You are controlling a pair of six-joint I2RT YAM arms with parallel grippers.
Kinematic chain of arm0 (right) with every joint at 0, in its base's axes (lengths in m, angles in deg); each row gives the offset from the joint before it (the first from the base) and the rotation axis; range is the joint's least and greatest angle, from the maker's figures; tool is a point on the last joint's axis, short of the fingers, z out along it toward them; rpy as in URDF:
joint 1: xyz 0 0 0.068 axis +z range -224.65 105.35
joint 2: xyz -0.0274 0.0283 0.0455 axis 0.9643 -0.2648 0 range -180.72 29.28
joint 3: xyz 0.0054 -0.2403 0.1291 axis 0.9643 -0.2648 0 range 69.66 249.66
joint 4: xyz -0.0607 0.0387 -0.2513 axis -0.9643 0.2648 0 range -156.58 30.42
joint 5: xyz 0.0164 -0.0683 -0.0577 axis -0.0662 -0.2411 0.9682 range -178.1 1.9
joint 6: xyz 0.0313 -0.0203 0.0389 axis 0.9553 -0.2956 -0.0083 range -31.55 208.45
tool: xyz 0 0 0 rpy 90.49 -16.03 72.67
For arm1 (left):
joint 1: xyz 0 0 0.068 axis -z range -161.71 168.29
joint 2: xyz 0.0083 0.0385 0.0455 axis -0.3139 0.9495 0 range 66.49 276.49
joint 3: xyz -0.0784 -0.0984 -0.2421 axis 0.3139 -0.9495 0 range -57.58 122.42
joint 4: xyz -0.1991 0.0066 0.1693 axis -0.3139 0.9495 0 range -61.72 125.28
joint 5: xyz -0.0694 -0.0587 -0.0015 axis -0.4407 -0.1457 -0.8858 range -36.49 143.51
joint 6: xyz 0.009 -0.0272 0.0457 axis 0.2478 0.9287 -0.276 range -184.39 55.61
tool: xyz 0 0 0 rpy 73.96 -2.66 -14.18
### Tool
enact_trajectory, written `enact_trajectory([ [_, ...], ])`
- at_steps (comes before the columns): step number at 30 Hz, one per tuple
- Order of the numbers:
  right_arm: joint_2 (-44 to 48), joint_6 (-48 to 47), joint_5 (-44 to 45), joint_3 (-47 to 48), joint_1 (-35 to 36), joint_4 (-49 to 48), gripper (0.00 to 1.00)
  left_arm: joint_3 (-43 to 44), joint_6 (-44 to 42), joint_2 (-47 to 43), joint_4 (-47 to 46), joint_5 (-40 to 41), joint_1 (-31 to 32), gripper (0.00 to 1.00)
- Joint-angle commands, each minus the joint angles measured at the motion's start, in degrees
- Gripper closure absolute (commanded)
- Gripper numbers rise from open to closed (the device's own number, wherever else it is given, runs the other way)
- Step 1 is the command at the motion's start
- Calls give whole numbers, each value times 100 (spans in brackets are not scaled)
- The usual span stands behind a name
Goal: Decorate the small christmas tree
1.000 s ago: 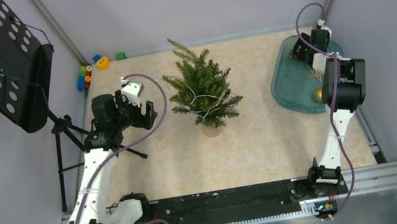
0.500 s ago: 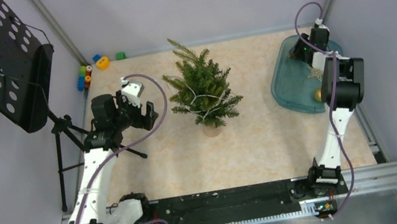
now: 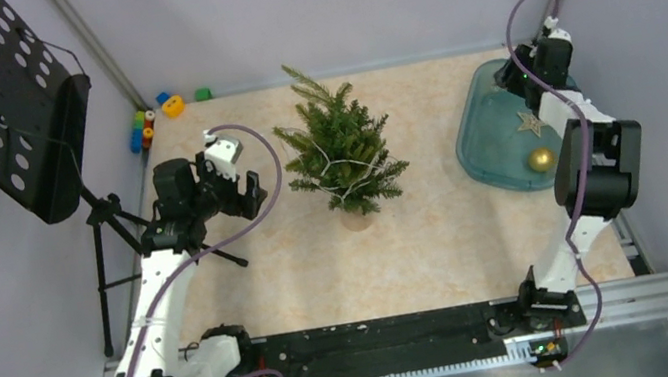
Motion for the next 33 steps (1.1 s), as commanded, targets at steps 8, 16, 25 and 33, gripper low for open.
enact_trajectory([
  [8, 2643, -889, -461, -97, 772, 1150, 87, 250, -126, -216, -41, -111, -24, 13],
  [16, 4174, -524, -2038, -577, 1261, 699, 90, 239, -262, -237, 84, -289, -24, 13],
  [25, 4863, 339, -3499, -544, 1858, -543, 92, 377, -503, -183, 505, -485, -46, 11],
  [33, 4829, 438, -3264, -75, 2565, -504, 95, 476, -770, -45, 827, -881, -76, 10],
])
